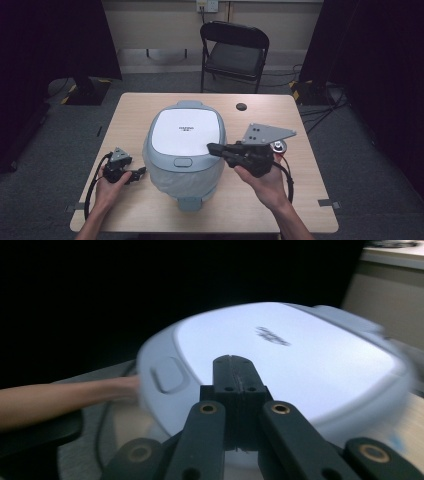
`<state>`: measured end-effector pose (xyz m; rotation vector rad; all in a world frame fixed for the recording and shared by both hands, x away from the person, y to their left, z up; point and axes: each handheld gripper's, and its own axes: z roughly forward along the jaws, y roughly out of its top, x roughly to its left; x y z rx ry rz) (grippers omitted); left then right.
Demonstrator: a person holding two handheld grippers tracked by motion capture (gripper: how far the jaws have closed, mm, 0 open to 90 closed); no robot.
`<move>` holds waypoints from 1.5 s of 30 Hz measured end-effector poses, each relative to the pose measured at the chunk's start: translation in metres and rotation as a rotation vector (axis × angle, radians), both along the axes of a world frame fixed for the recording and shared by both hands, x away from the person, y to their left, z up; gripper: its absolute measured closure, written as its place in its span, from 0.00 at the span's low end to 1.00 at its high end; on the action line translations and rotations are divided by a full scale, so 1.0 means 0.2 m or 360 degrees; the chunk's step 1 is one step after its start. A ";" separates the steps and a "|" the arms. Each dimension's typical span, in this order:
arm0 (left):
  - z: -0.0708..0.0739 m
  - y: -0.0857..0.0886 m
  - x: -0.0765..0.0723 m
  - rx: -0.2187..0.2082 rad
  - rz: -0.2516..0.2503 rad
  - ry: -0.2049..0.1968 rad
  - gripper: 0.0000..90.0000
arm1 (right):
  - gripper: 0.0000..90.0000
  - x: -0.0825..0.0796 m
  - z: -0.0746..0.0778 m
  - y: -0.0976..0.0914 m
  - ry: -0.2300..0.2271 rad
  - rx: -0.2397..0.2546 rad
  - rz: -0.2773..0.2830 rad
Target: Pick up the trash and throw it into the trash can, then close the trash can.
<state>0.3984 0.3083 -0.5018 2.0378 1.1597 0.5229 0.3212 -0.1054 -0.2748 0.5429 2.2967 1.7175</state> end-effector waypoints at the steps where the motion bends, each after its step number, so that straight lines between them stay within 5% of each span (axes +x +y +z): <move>1: 0.00 0.00 0.00 -0.0003 0.0000 0.0000 0.29 | 1.00 0.00 0.00 0.03 -0.0002 -0.0004 0.0030; 7: 0.00 0.00 0.00 -0.0006 0.0001 0.0002 0.29 | 0.99 -0.01 -0.02 0.21 -0.0039 -0.0066 0.0212; 13: 0.00 0.00 0.00 -0.0005 0.0001 0.0002 0.29 | 1.00 0.02 -0.05 0.27 0.0016 -0.0124 0.0233; 15: 0.00 0.00 0.00 -0.0005 0.0002 0.0002 0.28 | 1.00 0.01 -0.02 0.27 0.0013 -0.0198 0.0196; 20: 0.00 0.00 0.00 -0.0004 0.0006 0.0003 0.28 | 1.00 0.02 -0.02 0.27 0.0044 -0.0212 0.0215; 25: 0.00 0.00 0.00 -0.0004 0.0007 0.0003 0.28 | 1.00 -0.02 -0.01 0.29 -0.0002 -0.0277 0.0208; 30: 0.00 0.00 0.00 -0.0004 0.0004 0.0003 0.28 | 0.94 0.00 -0.03 0.27 0.0020 -0.0193 0.0254; 32: 0.00 0.00 0.00 -0.0003 0.0004 0.0003 0.28 | 0.86 0.02 -0.03 0.25 -0.0005 -0.0165 0.0222; 45: 0.00 0.00 0.00 -0.0005 0.0005 0.0003 0.28 | 0.79 0.05 -0.03 0.09 0.0012 -0.0078 0.0107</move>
